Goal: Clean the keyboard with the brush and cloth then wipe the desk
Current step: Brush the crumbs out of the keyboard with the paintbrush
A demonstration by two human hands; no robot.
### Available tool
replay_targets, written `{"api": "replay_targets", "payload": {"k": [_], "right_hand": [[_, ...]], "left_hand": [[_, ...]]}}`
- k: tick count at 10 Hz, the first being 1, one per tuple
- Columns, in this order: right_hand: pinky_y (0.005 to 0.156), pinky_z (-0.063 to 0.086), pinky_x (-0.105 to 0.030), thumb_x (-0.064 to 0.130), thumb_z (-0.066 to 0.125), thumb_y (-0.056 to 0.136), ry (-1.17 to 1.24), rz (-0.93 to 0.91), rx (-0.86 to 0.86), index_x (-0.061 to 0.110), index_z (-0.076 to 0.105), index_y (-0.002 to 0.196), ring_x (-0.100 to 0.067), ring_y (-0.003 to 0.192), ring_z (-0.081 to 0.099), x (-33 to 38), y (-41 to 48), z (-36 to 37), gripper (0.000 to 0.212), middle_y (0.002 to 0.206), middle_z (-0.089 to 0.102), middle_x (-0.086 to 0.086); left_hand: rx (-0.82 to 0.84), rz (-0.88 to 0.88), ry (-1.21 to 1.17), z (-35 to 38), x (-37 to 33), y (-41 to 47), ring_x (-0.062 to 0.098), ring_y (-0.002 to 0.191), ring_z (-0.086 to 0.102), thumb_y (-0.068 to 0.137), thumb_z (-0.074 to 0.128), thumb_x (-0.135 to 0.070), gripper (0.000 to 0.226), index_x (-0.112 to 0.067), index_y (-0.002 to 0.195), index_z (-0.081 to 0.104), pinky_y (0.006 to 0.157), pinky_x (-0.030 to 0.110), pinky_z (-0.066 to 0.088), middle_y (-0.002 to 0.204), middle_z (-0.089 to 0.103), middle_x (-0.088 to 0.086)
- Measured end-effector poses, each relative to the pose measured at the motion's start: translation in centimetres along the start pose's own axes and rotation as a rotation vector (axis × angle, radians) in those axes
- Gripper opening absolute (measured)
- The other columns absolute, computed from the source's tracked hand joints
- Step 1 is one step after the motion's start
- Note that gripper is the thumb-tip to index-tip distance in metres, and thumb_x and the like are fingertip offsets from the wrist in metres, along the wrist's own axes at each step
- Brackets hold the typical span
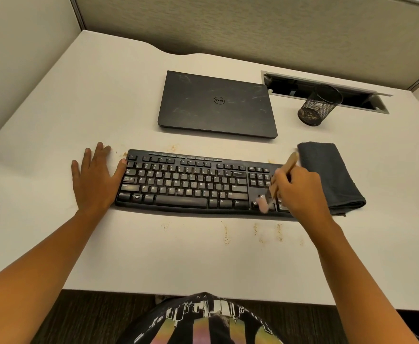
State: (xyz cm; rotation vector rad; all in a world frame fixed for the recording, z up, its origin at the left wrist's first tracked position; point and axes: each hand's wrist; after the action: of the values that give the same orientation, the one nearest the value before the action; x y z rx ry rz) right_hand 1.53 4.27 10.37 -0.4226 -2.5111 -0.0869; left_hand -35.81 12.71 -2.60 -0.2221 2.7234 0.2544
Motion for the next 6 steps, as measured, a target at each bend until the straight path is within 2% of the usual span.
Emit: {"api": "replay_targets", "payload": {"k": [1,2,3,4,5,6], "right_hand": [[0.055,0.053,-0.041,0.025,0.041,0.102,0.058,-0.037,-0.053,-0.003,0.058,0.074,-0.033,0.057,0.061,-0.1,-0.8,0.3,0.043,0.063,0.061,-0.017],[0.056,0.053,-0.039,0.022,0.043,0.101,0.021,0.002,0.035,-0.002,0.058,0.071,-0.028,0.056,0.061,-0.6,-1.9,0.4,0.041,0.061,0.061,-0.014],[0.053,0.050,-0.039,0.023,0.046,0.100,0.083,-0.016,-0.050,-0.003,0.058,0.070,-0.025,0.050,0.055,-0.9,-2.7,0.5,0.043,0.057,0.058,-0.012],[0.053,0.051,-0.041,0.028,0.046,0.100,0.183,-0.113,-0.118,0.006,0.061,0.075,-0.025,0.056,0.059,-0.8,-4.1,1.7,0.037,0.061,0.060,-0.008],[0.051,0.050,-0.043,0.027,0.046,0.100,0.141,-0.151,-0.049,0.008,0.058,0.072,-0.026,0.055,0.058,-0.9,-4.7,2.3,0.036,0.060,0.059,-0.006],[0.050,0.049,-0.048,0.022,0.048,0.100,0.211,-0.075,-0.137,-0.002,0.055,0.066,-0.031,0.052,0.057,-1.4,-3.2,1.8,0.042,0.056,0.057,-0.012]], "left_hand": [[0.001,-0.001,-0.002,0.0,0.0,0.0,0.023,0.149,0.017,0.100,0.035,-0.054,0.059,-0.018,0.146,0.038,0.120,0.046,0.005,0.159,0.029,0.001],[-0.004,-0.002,-0.013,0.1,0.0,0.0,0.023,0.149,0.017,0.100,0.036,-0.053,0.058,-0.018,0.146,0.039,0.120,0.046,0.004,0.159,0.029,0.001],[-0.006,-0.002,-0.013,0.1,0.0,-0.1,0.022,0.149,0.017,0.100,0.037,-0.053,0.057,-0.019,0.145,0.040,0.120,0.046,0.004,0.159,0.030,0.000],[-0.006,-0.005,-0.017,0.1,0.0,-0.1,0.023,0.149,0.017,0.100,0.037,-0.052,0.056,-0.019,0.145,0.040,0.120,0.046,0.004,0.159,0.030,0.000],[-0.008,-0.005,-0.021,0.0,-0.1,-0.1,0.022,0.149,0.017,0.100,0.038,-0.052,0.056,-0.019,0.145,0.040,0.120,0.046,0.004,0.159,0.030,0.000],[-0.009,-0.002,-0.014,0.0,-0.1,0.0,0.023,0.149,0.017,0.100,0.037,-0.052,0.056,-0.018,0.144,0.040,0.120,0.046,0.005,0.159,0.030,0.000]]}}
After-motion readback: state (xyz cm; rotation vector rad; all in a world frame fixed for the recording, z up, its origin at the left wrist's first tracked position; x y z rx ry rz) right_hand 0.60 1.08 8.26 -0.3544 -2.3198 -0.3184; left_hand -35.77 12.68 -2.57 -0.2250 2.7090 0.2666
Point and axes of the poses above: each hand's wrist, its own y-axis towards the middle knuckle, its own z-axis out of the palm, x = y × z
